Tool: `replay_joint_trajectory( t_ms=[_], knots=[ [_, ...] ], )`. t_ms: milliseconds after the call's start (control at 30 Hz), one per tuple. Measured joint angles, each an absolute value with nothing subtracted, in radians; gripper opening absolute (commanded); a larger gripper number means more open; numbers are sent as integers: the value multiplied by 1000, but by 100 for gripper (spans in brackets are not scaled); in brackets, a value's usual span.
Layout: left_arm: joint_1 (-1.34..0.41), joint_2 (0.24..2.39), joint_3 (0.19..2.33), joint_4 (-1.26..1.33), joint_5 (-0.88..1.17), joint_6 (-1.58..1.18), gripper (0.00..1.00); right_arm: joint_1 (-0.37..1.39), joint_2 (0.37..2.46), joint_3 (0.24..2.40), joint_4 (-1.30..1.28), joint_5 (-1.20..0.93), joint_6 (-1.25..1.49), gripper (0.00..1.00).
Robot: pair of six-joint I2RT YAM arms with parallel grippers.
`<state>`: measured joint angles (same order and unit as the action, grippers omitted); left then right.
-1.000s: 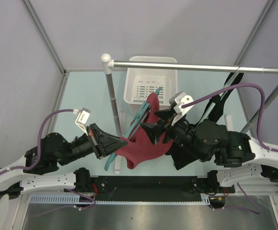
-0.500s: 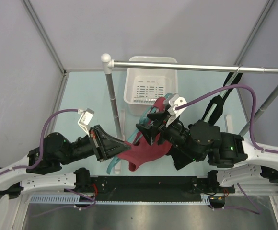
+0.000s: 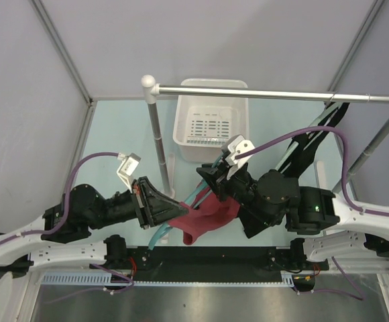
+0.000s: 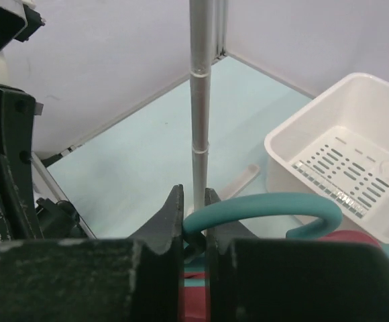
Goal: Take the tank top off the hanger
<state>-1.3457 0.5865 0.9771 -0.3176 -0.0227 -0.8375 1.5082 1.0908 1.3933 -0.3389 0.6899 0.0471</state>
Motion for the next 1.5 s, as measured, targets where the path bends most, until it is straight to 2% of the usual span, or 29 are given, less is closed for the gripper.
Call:
replay_joint_trajectory(
  t_ms=[67, 100, 200, 267, 400, 533, 733, 1000, 1333, 1500],
  knots=[
    [-1346, 575, 977, -324, -21, -830, 49, 1509, 1090, 1393, -345, 692, 47, 0],
    [-1347, 568, 978, -311, -19, -809, 62, 1510, 1089, 1389, -355, 693, 49, 0],
    [-1348, 533, 978, -318, -13, -757, 71, 1508, 1074, 1372, -371, 672, 72, 0],
    [-1348, 502, 985, -342, -10, -723, 72, 1507, 1053, 1370, -384, 649, 78, 0],
    [-1348, 472, 1013, -416, -8, -660, 61, 1496, 982, 1371, -402, 570, 83, 0],
    [-1348, 440, 1013, -454, -19, -609, 56, 1480, 936, 1382, -433, 517, 85, 0],
    [-1348, 505, 1014, -412, 96, -543, 66, 1463, 928, 1383, -458, 471, 79, 0],
    [-1348, 723, 1016, -357, 263, -495, 66, 1460, 959, 1383, -474, 427, 76, 0],
    [-1348, 626, 993, -241, 401, -487, 74, 1459, 958, 1383, -482, 409, 77, 0],
    [-1348, 598, 984, -216, 413, -487, 72, 1459, 958, 1383, -482, 408, 78, 0]
  ],
)
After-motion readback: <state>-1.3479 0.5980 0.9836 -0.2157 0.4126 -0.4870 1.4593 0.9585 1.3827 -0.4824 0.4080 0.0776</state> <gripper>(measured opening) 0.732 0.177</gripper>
